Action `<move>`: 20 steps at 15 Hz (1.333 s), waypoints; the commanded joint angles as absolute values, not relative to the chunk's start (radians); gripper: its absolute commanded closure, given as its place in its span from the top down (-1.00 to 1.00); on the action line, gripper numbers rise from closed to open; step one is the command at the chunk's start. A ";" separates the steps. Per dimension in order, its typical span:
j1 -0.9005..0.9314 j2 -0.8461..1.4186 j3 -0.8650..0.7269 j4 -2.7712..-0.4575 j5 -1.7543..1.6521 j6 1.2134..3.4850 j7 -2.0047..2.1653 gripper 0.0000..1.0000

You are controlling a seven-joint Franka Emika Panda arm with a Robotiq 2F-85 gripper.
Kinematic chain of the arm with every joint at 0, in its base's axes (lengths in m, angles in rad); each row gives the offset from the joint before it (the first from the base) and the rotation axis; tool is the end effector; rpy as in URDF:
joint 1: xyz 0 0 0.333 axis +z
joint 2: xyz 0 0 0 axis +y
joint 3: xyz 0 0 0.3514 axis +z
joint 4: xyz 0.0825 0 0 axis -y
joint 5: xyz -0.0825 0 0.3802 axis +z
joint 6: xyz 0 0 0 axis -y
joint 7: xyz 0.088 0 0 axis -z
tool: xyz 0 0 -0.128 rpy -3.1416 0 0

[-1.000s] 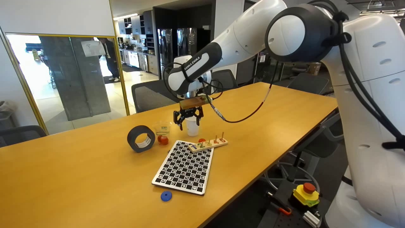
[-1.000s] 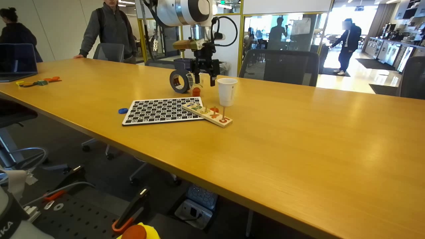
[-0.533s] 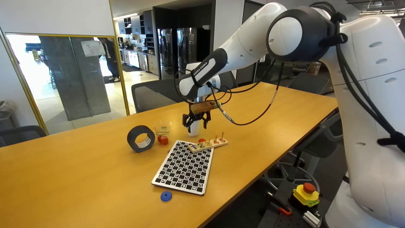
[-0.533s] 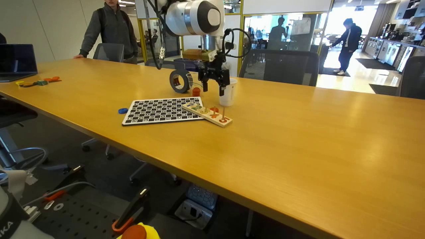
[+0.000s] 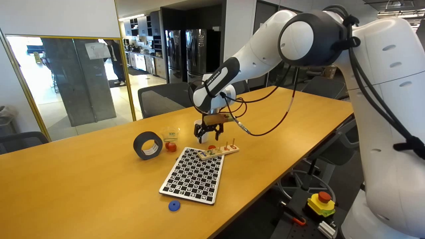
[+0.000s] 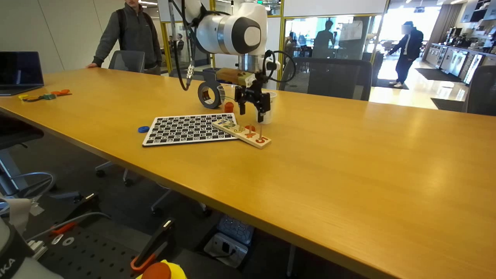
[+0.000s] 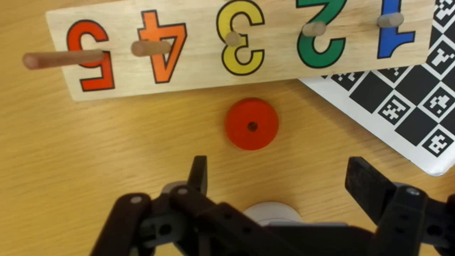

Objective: Pick up the tokens from the table and put them in the plastic cup.

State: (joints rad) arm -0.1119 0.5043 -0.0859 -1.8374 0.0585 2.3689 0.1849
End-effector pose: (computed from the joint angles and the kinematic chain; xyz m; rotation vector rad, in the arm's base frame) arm 0.6520 -0.1245 0.2705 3.0745 -0.6437 0.0465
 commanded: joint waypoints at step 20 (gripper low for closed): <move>-0.108 0.480 -0.105 -1.929 0.094 2.430 0.190 0.39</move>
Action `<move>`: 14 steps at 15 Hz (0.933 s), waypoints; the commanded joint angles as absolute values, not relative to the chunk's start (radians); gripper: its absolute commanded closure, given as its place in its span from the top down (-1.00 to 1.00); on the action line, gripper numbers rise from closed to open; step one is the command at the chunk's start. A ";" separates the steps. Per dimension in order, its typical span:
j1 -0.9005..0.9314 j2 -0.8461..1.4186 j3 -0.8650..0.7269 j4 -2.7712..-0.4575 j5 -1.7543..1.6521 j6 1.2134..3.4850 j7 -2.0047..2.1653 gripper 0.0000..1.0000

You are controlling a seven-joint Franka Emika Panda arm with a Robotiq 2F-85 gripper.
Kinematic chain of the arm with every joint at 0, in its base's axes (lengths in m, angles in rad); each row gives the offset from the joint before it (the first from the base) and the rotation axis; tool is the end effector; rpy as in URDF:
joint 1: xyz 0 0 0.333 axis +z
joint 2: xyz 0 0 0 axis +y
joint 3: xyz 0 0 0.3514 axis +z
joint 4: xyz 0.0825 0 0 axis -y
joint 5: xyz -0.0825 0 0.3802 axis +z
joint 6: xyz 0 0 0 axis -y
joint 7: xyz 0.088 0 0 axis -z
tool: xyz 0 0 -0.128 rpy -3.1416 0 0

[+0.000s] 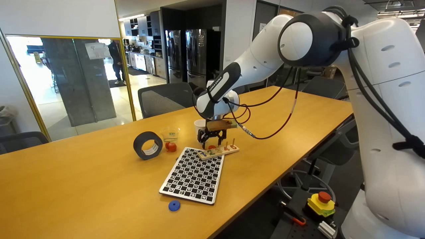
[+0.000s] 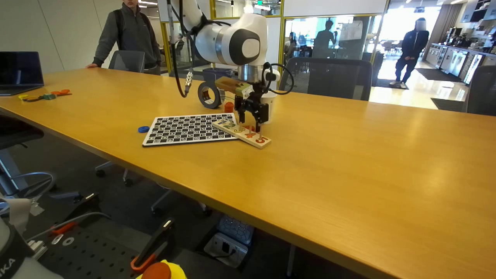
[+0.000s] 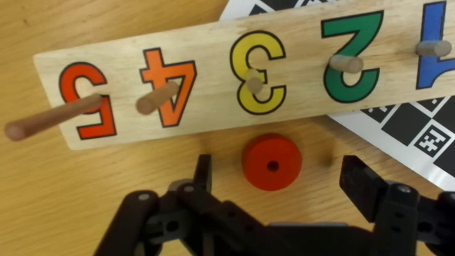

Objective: Pick up the tokens from the table and put them in the plastic cup.

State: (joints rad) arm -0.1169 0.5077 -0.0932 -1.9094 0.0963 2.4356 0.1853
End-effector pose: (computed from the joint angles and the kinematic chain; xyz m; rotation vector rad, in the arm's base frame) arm 0.6341 -0.1300 0.2449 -3.0428 0.7058 -0.0345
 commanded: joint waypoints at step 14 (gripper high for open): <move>-0.096 0.435 -0.071 -1.905 0.099 2.366 0.134 -0.62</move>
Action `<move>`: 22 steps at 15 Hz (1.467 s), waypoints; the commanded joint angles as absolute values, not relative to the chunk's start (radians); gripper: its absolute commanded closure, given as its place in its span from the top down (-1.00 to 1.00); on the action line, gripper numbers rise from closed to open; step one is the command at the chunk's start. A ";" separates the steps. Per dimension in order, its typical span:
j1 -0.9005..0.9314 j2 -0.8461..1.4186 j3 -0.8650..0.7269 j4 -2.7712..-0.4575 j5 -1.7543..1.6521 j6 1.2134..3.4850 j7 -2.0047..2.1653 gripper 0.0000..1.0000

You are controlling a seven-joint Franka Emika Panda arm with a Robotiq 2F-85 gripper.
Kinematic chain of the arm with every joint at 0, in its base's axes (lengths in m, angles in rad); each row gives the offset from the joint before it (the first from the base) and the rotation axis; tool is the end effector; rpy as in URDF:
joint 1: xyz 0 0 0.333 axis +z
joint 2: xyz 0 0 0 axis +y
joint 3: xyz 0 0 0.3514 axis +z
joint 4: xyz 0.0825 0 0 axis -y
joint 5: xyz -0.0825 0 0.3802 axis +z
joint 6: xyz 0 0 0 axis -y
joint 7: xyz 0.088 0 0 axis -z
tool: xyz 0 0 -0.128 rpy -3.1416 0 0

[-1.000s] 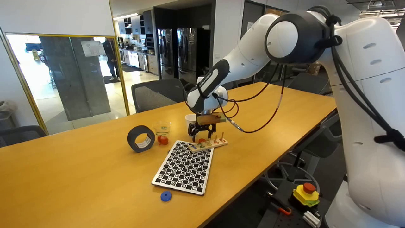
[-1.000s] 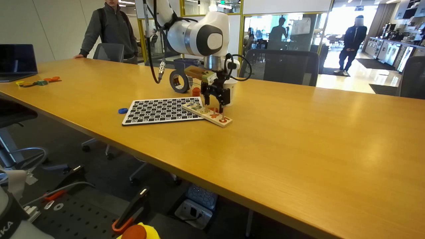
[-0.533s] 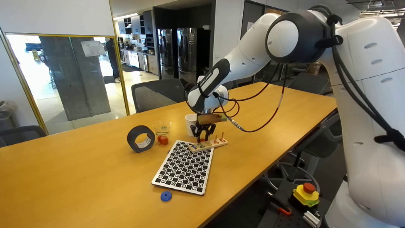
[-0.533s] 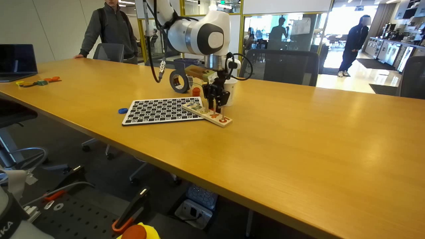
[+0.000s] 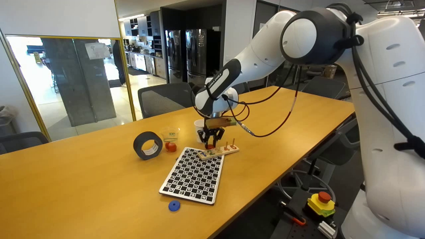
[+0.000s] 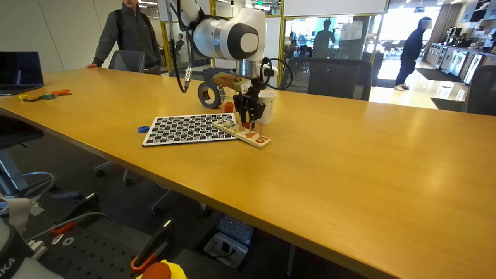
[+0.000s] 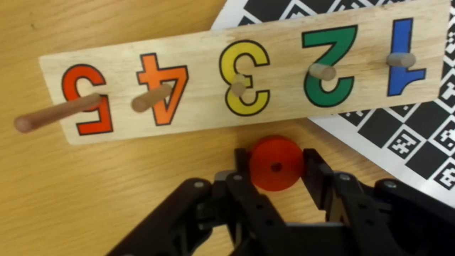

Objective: Pick up the tokens from the table and put them in the plastic cup.

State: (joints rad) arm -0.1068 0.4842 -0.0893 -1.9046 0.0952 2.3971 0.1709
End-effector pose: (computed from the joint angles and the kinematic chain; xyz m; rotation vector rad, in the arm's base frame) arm 0.6347 -0.1204 0.2584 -3.0477 0.6596 -0.0180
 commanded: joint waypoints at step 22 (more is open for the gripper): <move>0.003 0.462 0.001 -1.649 0.079 2.391 0.077 -0.61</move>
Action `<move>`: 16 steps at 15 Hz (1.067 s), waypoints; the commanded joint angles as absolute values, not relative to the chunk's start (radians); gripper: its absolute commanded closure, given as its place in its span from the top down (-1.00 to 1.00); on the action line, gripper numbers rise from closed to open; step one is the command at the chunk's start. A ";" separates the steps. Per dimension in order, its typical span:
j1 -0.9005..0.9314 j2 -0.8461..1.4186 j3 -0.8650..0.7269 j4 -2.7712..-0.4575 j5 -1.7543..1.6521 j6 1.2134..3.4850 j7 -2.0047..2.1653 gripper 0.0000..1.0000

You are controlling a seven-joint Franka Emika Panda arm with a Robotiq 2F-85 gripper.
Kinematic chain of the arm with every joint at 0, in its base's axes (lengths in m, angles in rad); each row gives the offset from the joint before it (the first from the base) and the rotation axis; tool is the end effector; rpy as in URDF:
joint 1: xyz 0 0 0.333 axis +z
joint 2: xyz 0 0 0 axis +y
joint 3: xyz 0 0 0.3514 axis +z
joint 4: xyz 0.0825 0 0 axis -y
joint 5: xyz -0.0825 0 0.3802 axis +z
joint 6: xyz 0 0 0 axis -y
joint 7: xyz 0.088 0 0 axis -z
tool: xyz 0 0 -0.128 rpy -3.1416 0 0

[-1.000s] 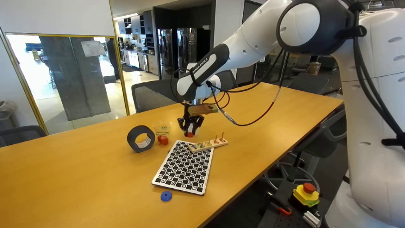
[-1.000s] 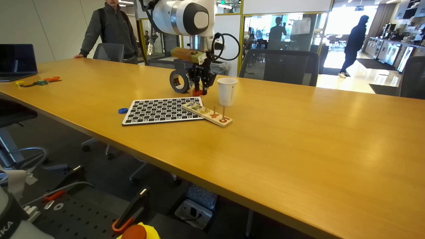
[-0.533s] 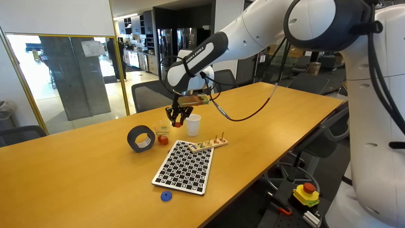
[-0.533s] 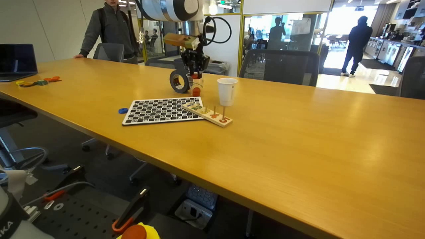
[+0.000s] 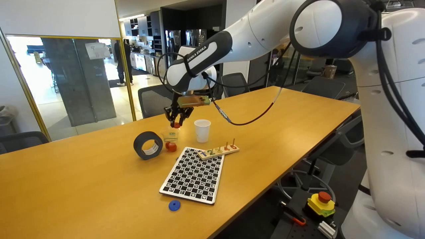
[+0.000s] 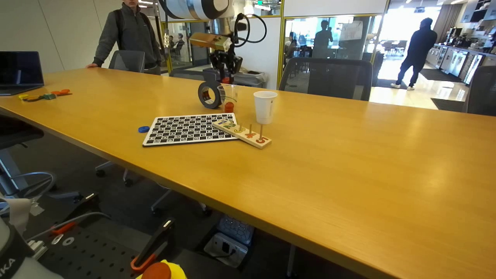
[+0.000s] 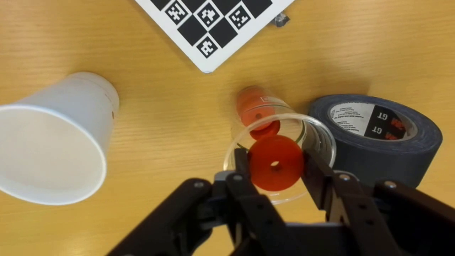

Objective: Pick up the tokens from the table and put them in the plastic cup.

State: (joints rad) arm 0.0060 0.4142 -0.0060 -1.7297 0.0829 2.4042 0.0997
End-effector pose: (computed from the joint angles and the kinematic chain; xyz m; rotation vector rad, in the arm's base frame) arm 0.6992 0.0022 0.3837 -3.0337 0.2325 -0.3930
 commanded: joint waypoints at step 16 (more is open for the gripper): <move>0.018 0.456 0.010 -1.628 0.082 2.275 0.081 1.00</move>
State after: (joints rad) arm 0.0070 0.5168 0.0047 -1.5867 0.0829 2.3010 0.0606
